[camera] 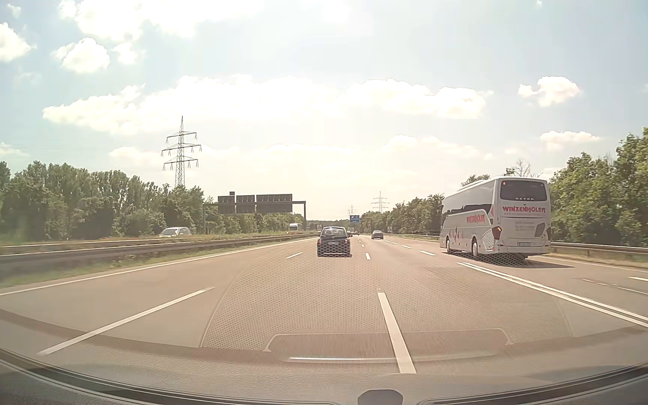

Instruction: Follow the waypoints while adhering to traffic rules and regulations

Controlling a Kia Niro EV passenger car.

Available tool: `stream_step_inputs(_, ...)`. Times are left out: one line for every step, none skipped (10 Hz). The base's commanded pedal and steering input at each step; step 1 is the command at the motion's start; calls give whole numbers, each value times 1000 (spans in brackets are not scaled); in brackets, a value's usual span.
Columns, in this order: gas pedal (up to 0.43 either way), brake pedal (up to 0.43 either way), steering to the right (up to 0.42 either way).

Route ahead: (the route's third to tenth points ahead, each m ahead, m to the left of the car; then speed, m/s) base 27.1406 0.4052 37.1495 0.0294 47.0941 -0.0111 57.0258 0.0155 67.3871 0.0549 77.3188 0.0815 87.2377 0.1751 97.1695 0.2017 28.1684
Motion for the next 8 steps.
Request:
stream_step_inputs(280, 30, -1)
stream_step_inputs(280, 30, -1)
stream_step_inputs(280, 30, -1)
stream_step_inputs(280, 30, -1)
stream_step_inputs(280, 30, -1)
stream_step_inputs(280, 30, -1)
stream_step_inputs(268, 30, -1)
stream_step_inputs(268, 30, -1)
